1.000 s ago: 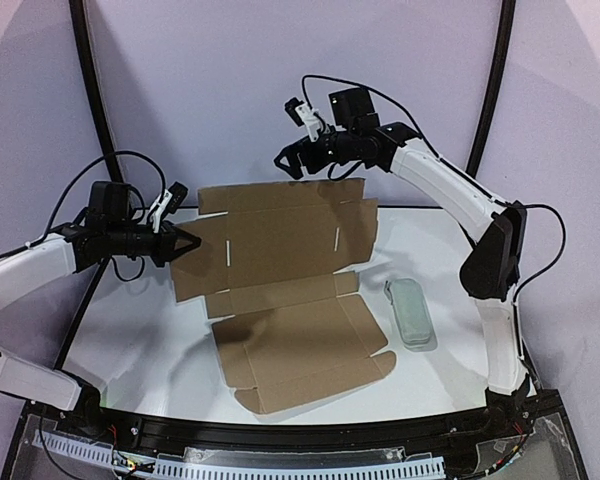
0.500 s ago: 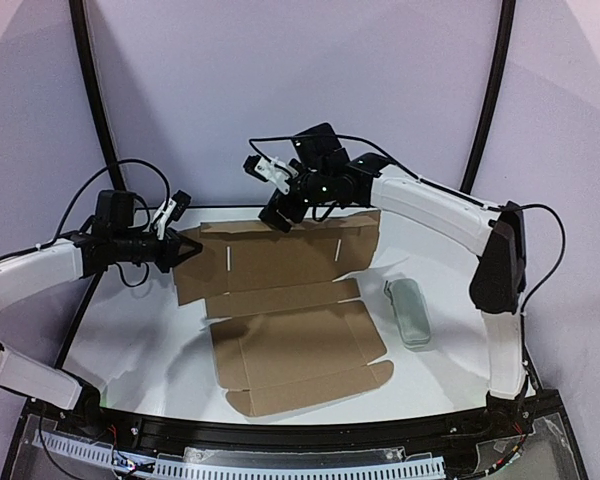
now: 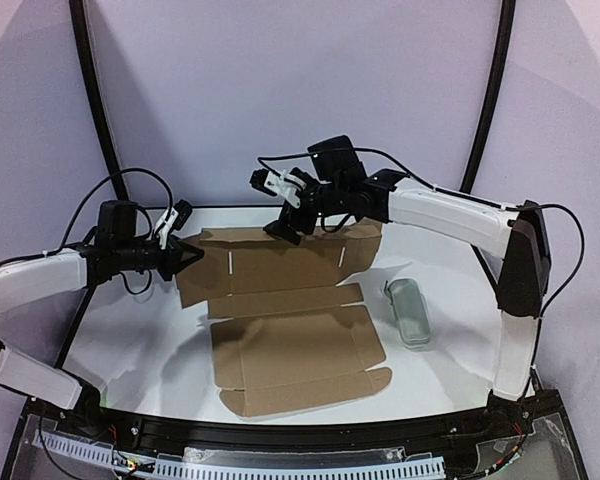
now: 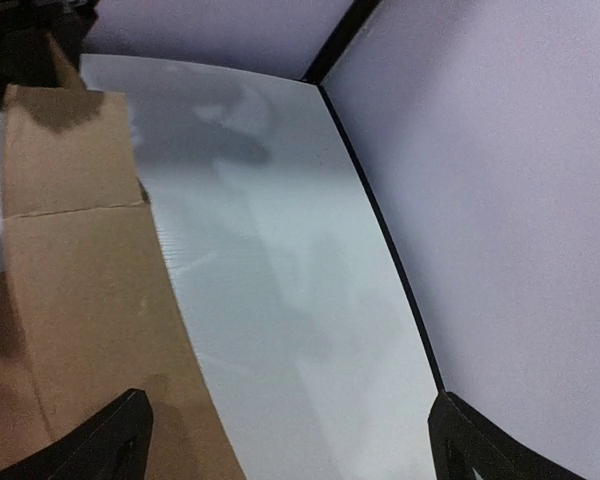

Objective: Fold the paper box

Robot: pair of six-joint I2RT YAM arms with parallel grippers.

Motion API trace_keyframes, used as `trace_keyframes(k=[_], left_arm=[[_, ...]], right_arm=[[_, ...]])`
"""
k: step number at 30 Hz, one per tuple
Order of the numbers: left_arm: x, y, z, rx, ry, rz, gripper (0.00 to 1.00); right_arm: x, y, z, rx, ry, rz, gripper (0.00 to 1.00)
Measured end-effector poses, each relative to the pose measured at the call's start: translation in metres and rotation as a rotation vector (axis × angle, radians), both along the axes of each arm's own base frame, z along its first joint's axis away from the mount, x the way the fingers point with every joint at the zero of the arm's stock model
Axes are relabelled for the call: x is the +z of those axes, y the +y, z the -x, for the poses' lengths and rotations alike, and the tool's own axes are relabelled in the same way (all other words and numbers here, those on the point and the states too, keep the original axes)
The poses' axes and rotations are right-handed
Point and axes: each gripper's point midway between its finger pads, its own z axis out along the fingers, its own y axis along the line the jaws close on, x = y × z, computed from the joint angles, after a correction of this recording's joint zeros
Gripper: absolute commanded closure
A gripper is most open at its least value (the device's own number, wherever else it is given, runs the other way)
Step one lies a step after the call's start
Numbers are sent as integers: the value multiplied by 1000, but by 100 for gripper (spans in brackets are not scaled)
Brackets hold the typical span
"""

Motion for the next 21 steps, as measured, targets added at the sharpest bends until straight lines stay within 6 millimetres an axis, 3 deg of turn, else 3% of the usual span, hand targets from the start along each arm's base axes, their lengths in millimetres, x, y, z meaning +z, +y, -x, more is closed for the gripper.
trace_keyframes(k=[9,12,15,19,20,21], left_arm=[[-5,-1,-6,-51,-48,-23,99],[-4,-1,-5,-71,-57,-21,99],[-2,-2,-3,-98,-63,-22,99],[-1,-5,-3,-125,-72,-24,99],[-1,-6,-3,-127,-71,-24,99],[-1,-7,-4,-134,-70,-24,99]], right_arm=[[23,4,46,298,-4,102,3],[21,2,48,321,-11,131,5],[15,6,37,310,-37,167,6],[1,12,18,281,-76,214,19],[0,12,17,277,-75,218,33],[-4,11,15,276,-83,235,40]])
